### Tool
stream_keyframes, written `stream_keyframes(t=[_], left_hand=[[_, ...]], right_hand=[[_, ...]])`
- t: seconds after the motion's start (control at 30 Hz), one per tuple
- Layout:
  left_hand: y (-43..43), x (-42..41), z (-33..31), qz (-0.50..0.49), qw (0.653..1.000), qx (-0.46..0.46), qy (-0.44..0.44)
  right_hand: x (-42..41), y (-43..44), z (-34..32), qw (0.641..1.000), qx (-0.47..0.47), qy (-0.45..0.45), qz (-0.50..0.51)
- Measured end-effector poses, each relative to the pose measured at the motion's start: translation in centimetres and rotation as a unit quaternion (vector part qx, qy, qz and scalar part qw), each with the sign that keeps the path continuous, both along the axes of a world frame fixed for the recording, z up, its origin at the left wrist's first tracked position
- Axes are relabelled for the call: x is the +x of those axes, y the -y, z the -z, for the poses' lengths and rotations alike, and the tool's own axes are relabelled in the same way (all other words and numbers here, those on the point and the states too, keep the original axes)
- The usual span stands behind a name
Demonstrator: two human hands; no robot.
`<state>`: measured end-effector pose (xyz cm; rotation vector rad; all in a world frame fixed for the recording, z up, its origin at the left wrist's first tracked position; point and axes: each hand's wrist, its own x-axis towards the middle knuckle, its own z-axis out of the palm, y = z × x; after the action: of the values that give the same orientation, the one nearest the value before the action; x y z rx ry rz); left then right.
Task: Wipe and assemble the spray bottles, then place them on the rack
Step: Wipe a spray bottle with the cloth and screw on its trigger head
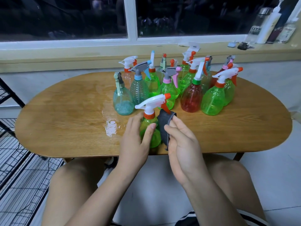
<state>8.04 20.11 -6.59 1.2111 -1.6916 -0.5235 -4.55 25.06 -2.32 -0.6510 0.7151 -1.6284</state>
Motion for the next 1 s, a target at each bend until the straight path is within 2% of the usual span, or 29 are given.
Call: stream_keyframes(t=[0.2,0.57,1.0], left_hand=[[0.0,-0.8,-0.6,0.005,1.000,0.003,0.009],[0.3,-0.8,-1.0,0.006,1.000,0.016,0.006],[2.0,-0.5,-1.0,0.043,0.998,0.019,0.030]], right_hand=[[0.9,-0.5,-0.7,0.999,-0.032,-0.023,0.016],[0.4,0.2,-0.6,0.970,-0.107,-0.217,-0.001],[2.0,1.3,0.2,0.944,-0.050,-0.311,0.102]])
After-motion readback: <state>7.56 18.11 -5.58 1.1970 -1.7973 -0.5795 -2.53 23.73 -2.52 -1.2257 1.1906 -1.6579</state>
